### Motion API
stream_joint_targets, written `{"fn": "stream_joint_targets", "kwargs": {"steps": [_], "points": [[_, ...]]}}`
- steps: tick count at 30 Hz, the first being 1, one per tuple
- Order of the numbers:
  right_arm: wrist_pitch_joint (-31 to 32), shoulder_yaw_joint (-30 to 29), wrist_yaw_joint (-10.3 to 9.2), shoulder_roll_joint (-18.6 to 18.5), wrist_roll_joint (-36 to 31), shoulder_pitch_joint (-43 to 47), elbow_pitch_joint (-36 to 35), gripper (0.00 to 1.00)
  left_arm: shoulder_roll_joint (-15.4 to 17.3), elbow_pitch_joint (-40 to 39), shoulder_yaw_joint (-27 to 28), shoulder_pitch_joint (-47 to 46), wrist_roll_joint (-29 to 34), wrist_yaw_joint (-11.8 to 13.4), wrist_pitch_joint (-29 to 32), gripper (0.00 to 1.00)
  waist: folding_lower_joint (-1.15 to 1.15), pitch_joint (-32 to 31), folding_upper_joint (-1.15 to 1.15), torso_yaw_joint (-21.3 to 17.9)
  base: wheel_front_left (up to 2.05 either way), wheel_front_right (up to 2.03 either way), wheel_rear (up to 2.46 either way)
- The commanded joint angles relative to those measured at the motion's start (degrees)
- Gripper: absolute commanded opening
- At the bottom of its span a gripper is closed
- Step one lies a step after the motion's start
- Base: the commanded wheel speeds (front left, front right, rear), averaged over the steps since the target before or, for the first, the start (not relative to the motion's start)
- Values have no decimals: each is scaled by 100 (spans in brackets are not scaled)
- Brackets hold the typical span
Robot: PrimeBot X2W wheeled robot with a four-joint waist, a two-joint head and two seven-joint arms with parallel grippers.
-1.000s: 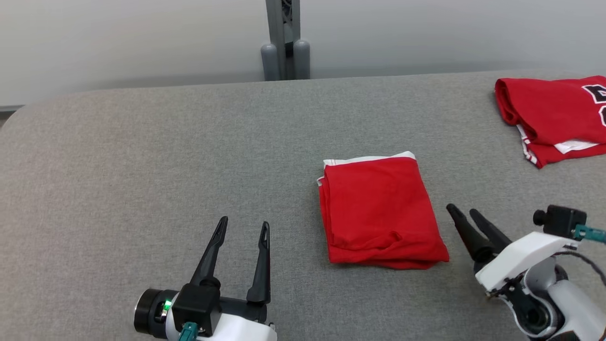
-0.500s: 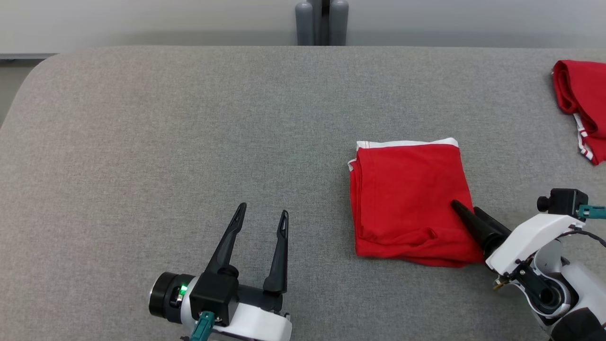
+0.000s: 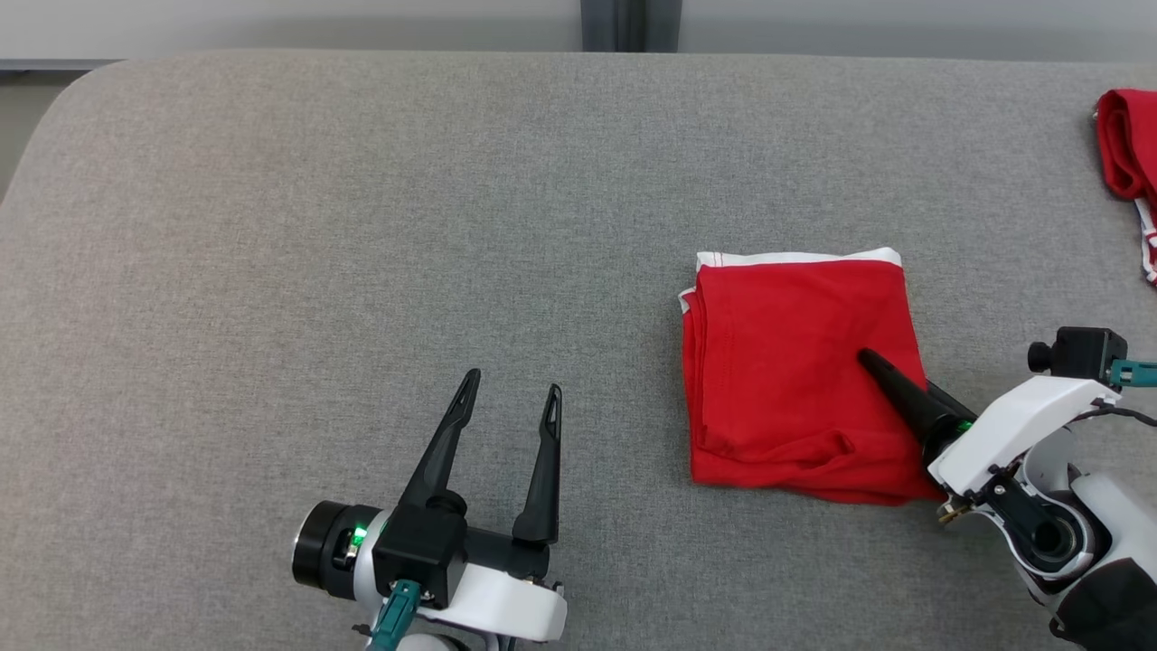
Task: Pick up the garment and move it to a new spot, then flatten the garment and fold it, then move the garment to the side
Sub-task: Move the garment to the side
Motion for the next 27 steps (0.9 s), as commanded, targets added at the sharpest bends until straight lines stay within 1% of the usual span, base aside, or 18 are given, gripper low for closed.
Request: {"fn": "stream_joint_targets", "kwargs": {"steps": [1, 5, 9, 11, 17, 20, 24, 25, 27], "points": [[-37, 150, 0, 11, 85, 64, -60, 0, 23, 5, 9, -125, -25, 32, -25, 100, 0, 20, 0, 5, 0, 0, 0], [-361, 344, 0, -178, -44, 11, -286, 0, 20, 0, 14, -126, -31, 55, -25, 100, 0, 38, 0, -12, 0, 0, 0], [-851, 642, 0, -382, -366, -156, -400, 0, 21, -24, 9, -151, -10, 62, -25, 100, 0, 49, 0, -41, 0, 0, 0], [-974, 722, 0, -400, -440, -198, -410, 0, 21, -32, 9, -156, -2, 65, -25, 100, 0, 52, 0, -48, 0, 0, 0], [-1731, 1257, 0, -593, -1075, -613, -277, 0, 22, -95, -12, -242, 58, 72, -25, 100, 0, 115, 0, -70, 0, 0, 0], [-1889, 1449, 0, -652, -1314, -837, -150, 0, 22, -126, -31, -291, 96, 59, -25, 100, 0, 168, 0, -87, 0, 0, 0], [-1952, 1669, 0, -690, -1555, -1199, -24, 0, 22, -176, -35, -440, 139, 30, -25, 100, 0, 306, 0, -144, 0, 0, 0], [-1977, 1744, 0, -734, -1681, -1406, 29, 0, 21, -203, -77, -534, 175, 13, -25, 100, 0, 405, 0, -172, 0, 0, 0], [-1988, 1754, 0, -760, -1846, -1633, 55, 0, 22, -234, -111, -651, 213, 8, -25, 100, 0, 521, 0, -211, 0, 0, 0]]}}
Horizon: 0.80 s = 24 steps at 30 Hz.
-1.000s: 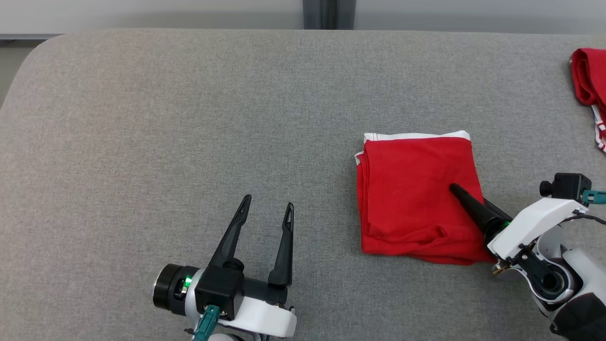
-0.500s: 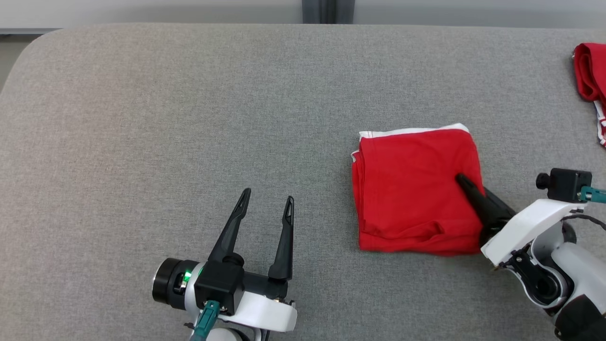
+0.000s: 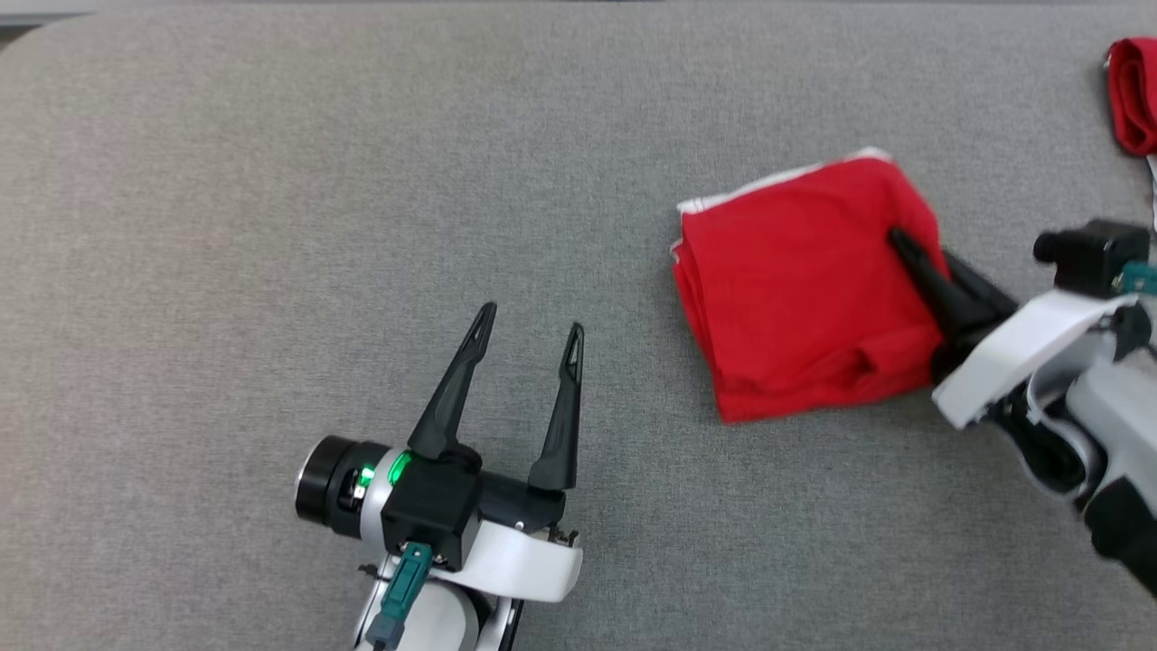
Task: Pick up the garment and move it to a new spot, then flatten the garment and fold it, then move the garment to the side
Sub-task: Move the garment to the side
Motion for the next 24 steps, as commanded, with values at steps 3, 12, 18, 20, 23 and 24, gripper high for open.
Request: {"fn": "stream_joint_targets", "kwargs": {"steps": [3, 12, 18, 20, 23, 24], "points": [[-61, -198, 0, -66, -323, -374, -39, 0, 23, -52, -41, -301, 109, -41, -25, 100, 0, 291, 0, -105, 0, 0, 0], [-52, -716, 0, -24, -975, -1001, -128, 0, 23, -6, -263, -1073, 316, -148, -25, 100, 0, 910, 0, -428, 0, 0, 0], [-49, -1030, 0, -23, -1262, -1349, -130, 0, 25, 171, -444, -1653, 460, -267, 13, 100, 0, 1267, 0, -753, 0, 0, 0], [-49, -1114, 0, -54, -1318, -1444, -138, 0, 25, 203, -488, -1840, 521, -312, 68, 100, 0, 1369, 0, -873, 0, 0, 0], [-49, -1246, 0, -121, -1422, -1571, -136, 0, 25, 224, -565, -2092, 571, -365, 126, 100, 0, 1501, 0, -1060, 0, 0, 0], [-49, -1292, -1, -129, -1454, -1600, -134, 0, 26, 232, -591, -2172, 586, -391, 144, 100, 0, 1542, 0, -1125, 0, 0, 0]]}}
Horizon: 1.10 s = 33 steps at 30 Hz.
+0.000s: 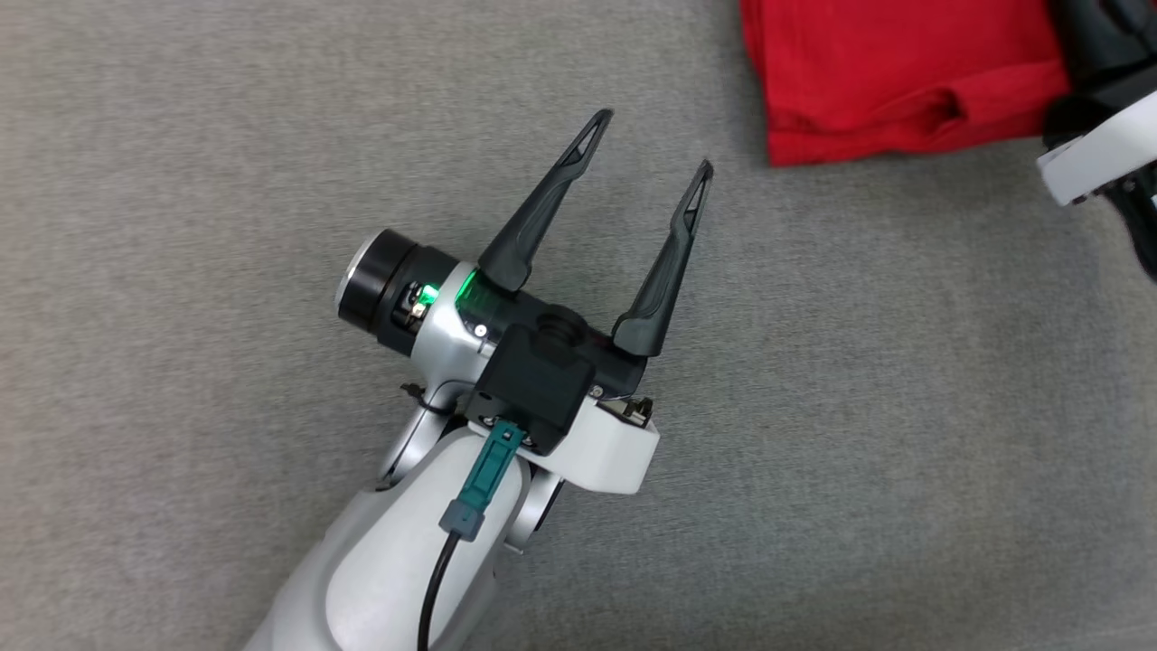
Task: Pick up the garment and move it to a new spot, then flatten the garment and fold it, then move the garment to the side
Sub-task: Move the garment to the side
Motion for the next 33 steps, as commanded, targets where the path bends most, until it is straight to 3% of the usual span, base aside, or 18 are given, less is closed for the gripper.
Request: {"fn": "stream_joint_targets", "kwargs": {"steps": [1, 10, 19, 26, 33], "points": [[-24, -80, -1, -49, -75, -103, -4, 0, 25, 18, -31, -195, 58, -41, 27, 100, 0, 198, 0, -252, 0, 0, 0], [-24, -321, 0, -179, -270, -269, 88, 0, 26, -72, -393, -747, -102, -176, 179, 100, 0, 466, 0, -666, 0, 0, 0], [-24, -382, -1, -824, -663, -558, 373, 0, 24, -168, -698, -1060, -188, -71, 270, 100, 0, 602, 0, -744, 0, 0, 0], [-23, 233, -1, -1464, -1704, -1028, 674, 0, 24, -320, -825, -1184, -220, -27, 305, 100, 0, 679, 0, -610, 0, 0, 0], [-23, 285, -2, -1598, -2562, -1477, 1162, 0, 25, -453, -922, -1289, -236, 32, 330, 100, 0, 758, 0, -461, 0, 0, 0]]}}
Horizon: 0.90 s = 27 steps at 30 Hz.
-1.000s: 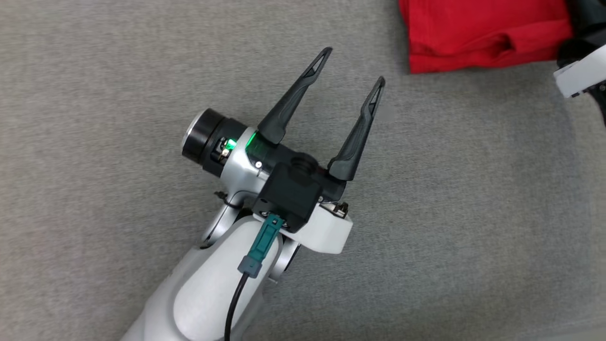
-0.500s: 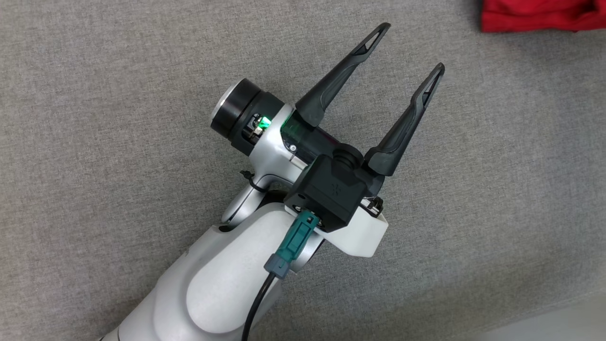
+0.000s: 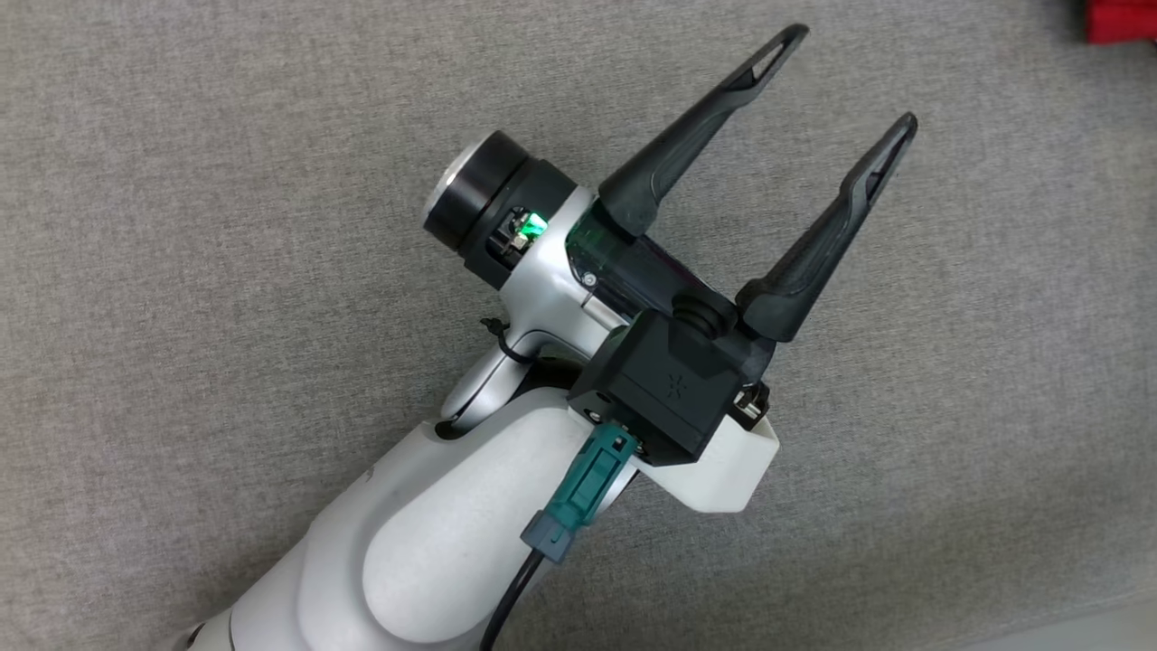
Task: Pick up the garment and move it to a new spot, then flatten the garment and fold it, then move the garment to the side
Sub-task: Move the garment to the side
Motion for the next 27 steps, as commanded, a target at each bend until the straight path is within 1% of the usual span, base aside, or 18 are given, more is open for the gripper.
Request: {"fn": "stream_joint_targets", "kwargs": {"steps": [1, 10, 15, 17, 18, 20, 21, 24, 27], "points": [[-22, -132, -4, -12, -204, -129, 194, 0, 27, -47, 6, -106, -2, 48, 20, 100, 0, 28, 0, 44, 0, 0, 0], [-22, -254, -4, 201, -1139, -235, 788, 0, 62, -111, -25, -133, -16, 81, 72, 100, 0, 62, 0, 104, 0, 0, 0], [-22, -514, -4, 281, -1836, -350, 1111, 0, 72, -153, -54, -174, -28, 86, 115, 100, 0, 81, 0, 156, 0, 0, 0], [-21, -589, -4, 318, -1960, -364, 1205, 2, 76, -163, -55, -180, -29, 89, 128, 100, 0, 78, 0, 169, 0, 0, 0], [-16, -675, -4, 357, -2073, -388, 1277, 11, 79, -174, -60, -182, -33, 93, 131, 100, 0, 73, 0, 183, 0, 0, 0], [-15, -845, -4, 417, -2287, -412, 1391, 37, 88, -189, -67, -176, -26, 103, 136, 100, 0, 60, 0, 209, 0, 0, 0], [-15, -922, -4, 448, -2393, -400, 1437, 100, 91, -195, -72, -169, -35, 108, 142, 100, 0, 52, 0, 221, 0, 0, 0], [-15, -1282, -4, 499, -2724, -372, 1392, 100, 104, -212, -85, -137, -55, 116, 157, 100, 0, 23, 0, 248, 0, 0, 0], [-11, -1740, -4, 566, -3133, -201, 1199, 100, 119, -208, -75, -72, -86, 140, 147, 100, 0, -50, 0, 265, 0, 0, 0]]}}
